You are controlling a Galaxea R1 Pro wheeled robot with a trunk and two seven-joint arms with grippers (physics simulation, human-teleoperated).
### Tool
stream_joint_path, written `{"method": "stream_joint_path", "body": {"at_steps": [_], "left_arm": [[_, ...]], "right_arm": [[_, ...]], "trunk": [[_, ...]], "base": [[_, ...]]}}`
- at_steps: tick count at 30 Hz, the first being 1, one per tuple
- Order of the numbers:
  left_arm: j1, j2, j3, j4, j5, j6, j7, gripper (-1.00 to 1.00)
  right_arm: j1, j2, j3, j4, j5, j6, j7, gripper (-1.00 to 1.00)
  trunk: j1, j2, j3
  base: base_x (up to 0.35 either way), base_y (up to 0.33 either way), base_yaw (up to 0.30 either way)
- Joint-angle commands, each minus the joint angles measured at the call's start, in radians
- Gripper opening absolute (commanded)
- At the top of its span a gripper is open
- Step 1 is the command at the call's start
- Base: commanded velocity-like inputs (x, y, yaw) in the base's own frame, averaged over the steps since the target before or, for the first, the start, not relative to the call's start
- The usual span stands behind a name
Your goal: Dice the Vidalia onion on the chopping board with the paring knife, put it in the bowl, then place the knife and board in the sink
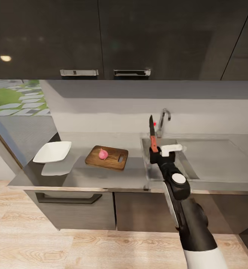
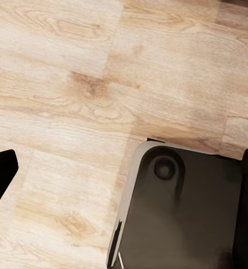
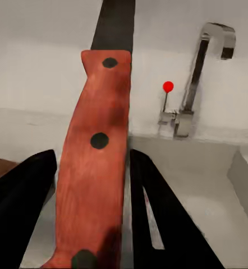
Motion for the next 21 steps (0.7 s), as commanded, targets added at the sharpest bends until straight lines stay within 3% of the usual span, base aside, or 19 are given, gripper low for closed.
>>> {"method": "stream_joint_path", "body": {"at_steps": [1,3,4,9,13,21], "left_arm": [[0.000,0.000,-0.002,-0.002,0.003,-0.001,0.001,1.00],[0.000,0.001,-0.002,-0.002,0.003,-0.001,0.001,1.00],[0.000,0.002,-0.002,-0.003,0.003,-0.001,0.001,1.00],[0.000,0.002,-0.002,-0.005,0.003,-0.001,0.001,1.00],[0.000,0.002,-0.002,-0.006,0.003,-0.001,0.001,1.00],[0.000,0.002,-0.002,-0.005,0.003,-0.002,0.001,1.00]], "right_arm": [[0.004,-0.005,0.038,-0.006,0.061,0.013,-0.001,-1.00],[0.014,-0.008,0.083,-0.009,0.129,0.029,-0.001,-1.00],[0.022,-0.008,0.129,-0.011,0.172,0.056,-0.001,-1.00],[0.029,-0.010,0.299,-0.008,0.225,0.179,-0.006,-1.00],[0.029,-0.010,0.326,-0.003,0.244,0.209,-0.008,-1.00],[0.029,-0.006,0.335,0.047,0.315,0.312,-0.029,-1.00]], "trunk": [[0.001,-0.002,-0.002],[0.001,-0.002,-0.002],[0.001,-0.002,-0.002],[0.001,-0.002,-0.002],[0.001,-0.002,-0.002],[0.001,-0.002,-0.002]], "base": [[0.000,0.000,0.000],[0.000,0.000,0.000],[0.000,0.045,0.000],[0.052,0.147,0.000],[0.086,0.191,0.000],[0.092,0.182,0.000]]}}
